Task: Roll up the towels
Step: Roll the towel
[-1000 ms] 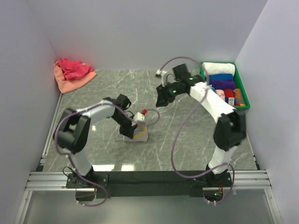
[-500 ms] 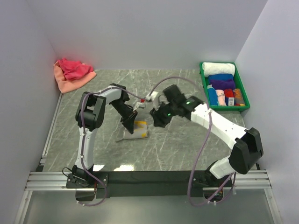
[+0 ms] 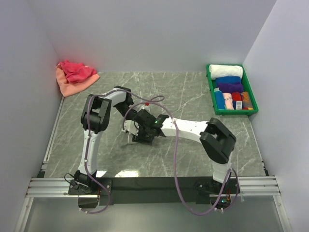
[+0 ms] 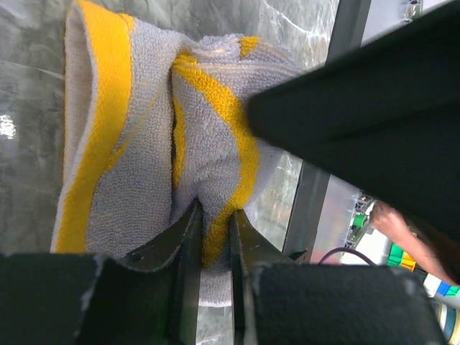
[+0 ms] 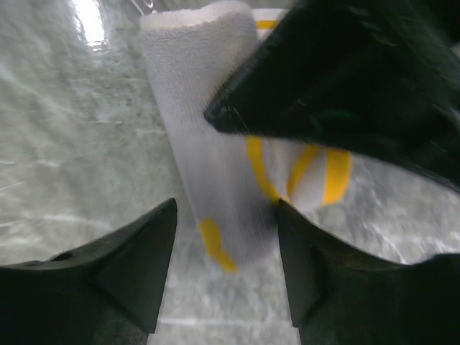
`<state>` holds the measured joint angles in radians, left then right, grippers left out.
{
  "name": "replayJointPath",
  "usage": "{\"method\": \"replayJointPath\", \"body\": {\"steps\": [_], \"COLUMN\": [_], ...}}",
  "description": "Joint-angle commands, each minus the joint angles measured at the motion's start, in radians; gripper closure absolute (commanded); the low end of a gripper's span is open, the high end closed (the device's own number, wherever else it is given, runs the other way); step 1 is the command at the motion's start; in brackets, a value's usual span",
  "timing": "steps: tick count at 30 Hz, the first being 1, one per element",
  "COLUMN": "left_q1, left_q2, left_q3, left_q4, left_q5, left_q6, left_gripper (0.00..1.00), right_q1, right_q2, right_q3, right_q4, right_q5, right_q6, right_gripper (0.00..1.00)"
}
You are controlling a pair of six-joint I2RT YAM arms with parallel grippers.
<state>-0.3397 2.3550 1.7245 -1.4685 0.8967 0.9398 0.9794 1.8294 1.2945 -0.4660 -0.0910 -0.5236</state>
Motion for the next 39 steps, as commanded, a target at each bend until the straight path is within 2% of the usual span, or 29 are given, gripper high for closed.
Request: {"method": "replayJointPath", "body": {"steps": [1,2,3,4,7,8,11,15,19,21,24,25,27,28,30,31,34,39], "left_q1": [0.005,0.008,0.011,0.019,0.053,0.065,0.125,0.238,0.387,0.41,0.41,0.398,0.346,0.317,0.257,0.187,0.049,-0.108], "left_q2": [0.07,0.069,0.066,0.056,0.005,-0.016,-0.106,-0.226,-0.397,-0.469,-0.655,-0.757,-0.853,-0.94,-1.017,-1.083,-1.172,-1.191], "left_q3": [0.003,0.003,0.0,-0.005,-0.051,-0.069,-0.144,-0.209,-0.281,-0.33,-0.486,-0.578,-0.707,-0.745,-0.821,-0.886,-0.983,-1.046], "left_q4": [0.158,0.163,0.165,0.162,0.174,0.192,0.214,0.244,0.298,0.329,0.45,0.499,0.629,0.669,0.793,0.825,0.964,1.096], "left_q5": [-0.154,-0.151,-0.145,-0.139,-0.098,-0.076,-0.033,0.06,0.117,0.107,0.045,0.012,-0.031,-0.051,-0.123,-0.151,-0.24,-0.363], "left_q6": [0.047,0.044,0.04,0.047,0.054,0.06,0.065,0.067,0.039,0.048,0.076,0.073,0.073,0.074,0.068,0.073,0.077,0.08], "left_gripper": [0.85,0.84,0.82,0.81,0.78,0.76,0.57,0.45,0.42,0.41,0.4,0.38,0.34,0.32,0.29,0.29,0.27,0.26], "right_q1": [0.005,0.004,0.001,-0.005,-0.051,-0.07,-0.137,-0.189,-0.229,-0.252,-0.28,-0.286,-0.306,-0.311,-0.326,-0.331,-0.337,-0.338], "right_q2": [0.051,0.065,0.079,0.1,0.126,0.133,0.168,0.22,0.341,0.375,0.464,0.505,0.563,0.582,0.614,0.645,0.688,0.732], "right_q3": [0.057,0.061,0.065,0.071,0.081,0.089,0.129,0.176,0.294,0.325,0.417,0.463,0.503,0.541,0.577,0.612,0.663,0.701], "right_q4": [0.026,0.009,-0.003,-0.032,-0.068,-0.095,-0.179,-0.267,-0.387,-0.428,-0.517,-0.561,-0.6,-0.637,-0.669,-0.707,-0.746,-0.775], "right_q5": [-0.019,-0.033,-0.07,-0.088,-0.196,-0.225,-0.355,-0.461,-0.571,-0.625,-0.688,-0.702,-0.743,-0.754,-0.785,-0.789,-0.8,-0.806], "right_q6": [-0.065,-0.064,-0.064,-0.059,-0.038,-0.03,-0.027,-0.038,-0.042,-0.039,-0.05,-0.056,-0.067,-0.069,-0.07,-0.081,-0.082,-0.081], "right_gripper": [0.4,0.44,0.53,0.71,1.0,1.0,1.0,1.0,1.0,1.0,1.0,1.0,1.0,1.0,1.0,1.0,1.0,1.0]}}
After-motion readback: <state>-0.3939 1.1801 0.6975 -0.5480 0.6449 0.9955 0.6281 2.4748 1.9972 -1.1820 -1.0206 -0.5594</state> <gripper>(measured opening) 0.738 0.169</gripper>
